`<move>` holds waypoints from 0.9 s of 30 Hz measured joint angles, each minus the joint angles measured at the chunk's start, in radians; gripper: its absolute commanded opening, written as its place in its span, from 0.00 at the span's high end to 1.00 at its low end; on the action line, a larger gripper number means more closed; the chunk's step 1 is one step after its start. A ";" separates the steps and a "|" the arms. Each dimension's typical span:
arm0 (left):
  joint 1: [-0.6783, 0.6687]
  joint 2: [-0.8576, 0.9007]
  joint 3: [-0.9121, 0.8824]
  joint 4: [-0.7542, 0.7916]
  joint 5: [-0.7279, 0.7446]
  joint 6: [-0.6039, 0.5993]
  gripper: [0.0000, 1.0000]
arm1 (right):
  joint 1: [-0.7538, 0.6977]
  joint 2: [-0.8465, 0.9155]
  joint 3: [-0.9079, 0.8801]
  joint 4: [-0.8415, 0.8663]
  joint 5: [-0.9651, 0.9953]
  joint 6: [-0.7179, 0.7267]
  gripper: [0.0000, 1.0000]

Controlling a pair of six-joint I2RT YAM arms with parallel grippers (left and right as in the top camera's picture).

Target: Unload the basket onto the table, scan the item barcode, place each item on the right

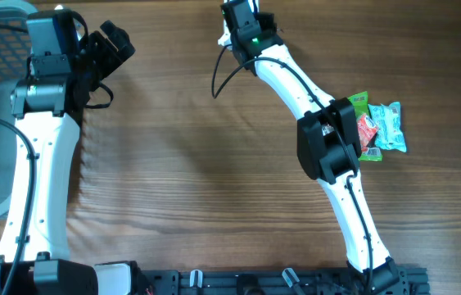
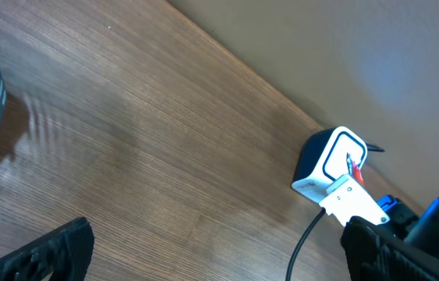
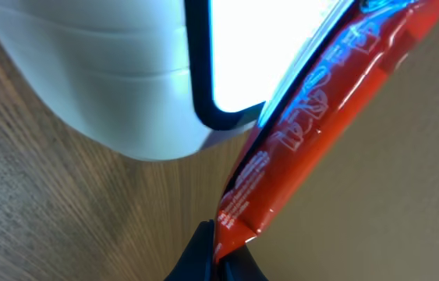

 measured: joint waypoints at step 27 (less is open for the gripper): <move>0.000 0.000 0.000 0.000 0.000 0.000 0.00 | -0.109 -0.505 -0.243 -0.978 -0.787 1.048 0.94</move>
